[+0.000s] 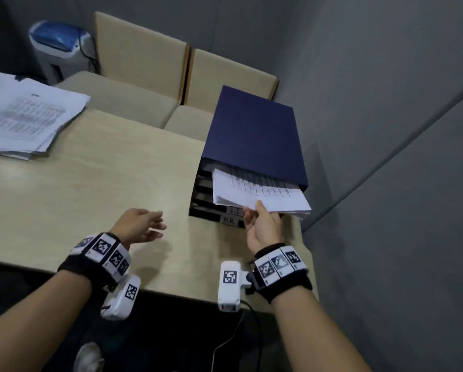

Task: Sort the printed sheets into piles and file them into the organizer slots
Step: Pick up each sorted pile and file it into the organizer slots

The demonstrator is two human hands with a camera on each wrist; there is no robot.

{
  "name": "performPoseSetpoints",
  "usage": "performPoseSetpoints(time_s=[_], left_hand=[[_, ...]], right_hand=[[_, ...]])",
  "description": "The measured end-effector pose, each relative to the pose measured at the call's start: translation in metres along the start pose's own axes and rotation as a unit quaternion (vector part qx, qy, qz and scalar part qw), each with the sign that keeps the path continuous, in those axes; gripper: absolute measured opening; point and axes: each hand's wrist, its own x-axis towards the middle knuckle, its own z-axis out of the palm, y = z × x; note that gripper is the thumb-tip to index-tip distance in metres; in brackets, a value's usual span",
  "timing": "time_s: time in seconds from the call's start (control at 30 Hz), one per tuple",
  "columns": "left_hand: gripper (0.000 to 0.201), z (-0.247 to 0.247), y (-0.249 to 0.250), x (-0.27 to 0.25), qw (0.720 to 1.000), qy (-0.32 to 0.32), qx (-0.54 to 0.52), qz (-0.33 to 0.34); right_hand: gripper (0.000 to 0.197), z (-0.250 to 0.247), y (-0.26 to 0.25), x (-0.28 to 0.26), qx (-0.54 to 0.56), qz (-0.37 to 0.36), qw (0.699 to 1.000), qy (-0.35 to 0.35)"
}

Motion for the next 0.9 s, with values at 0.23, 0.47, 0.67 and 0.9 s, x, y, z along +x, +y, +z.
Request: performPoseSetpoints(time_s=[0.23, 0.47, 0.67, 0.9], left_hand=[[0.026, -0.101, -0.119, -0.016, 0.991, 0.082, 0.06, -0.092], [0.026, -0.167, -0.12, -0.021, 0.98, 0.15, 0.12, -0.058], [0.015, -0.232, -0.086, 0.026, 0.965, 0.216, 0.145, 0.007], [0.012, -0.321, -0.04, 0.08, 0.967, 0.16, 0.188, 0.057]], right_hand=[[0.027, 0.069, -0.007, 0.042, -0.048, -0.073, 0.996, 0.027], [0.029, 0.074, 0.008, 0.056, -0.059, -0.098, 0.983, 0.14], [0.018, 0.088, 0.092, 0.018, -0.259, -0.191, 0.946, 0.036], [0.003, 0.173, 0.198, 0.014, -0.564, 0.032, 0.779, -0.274]])
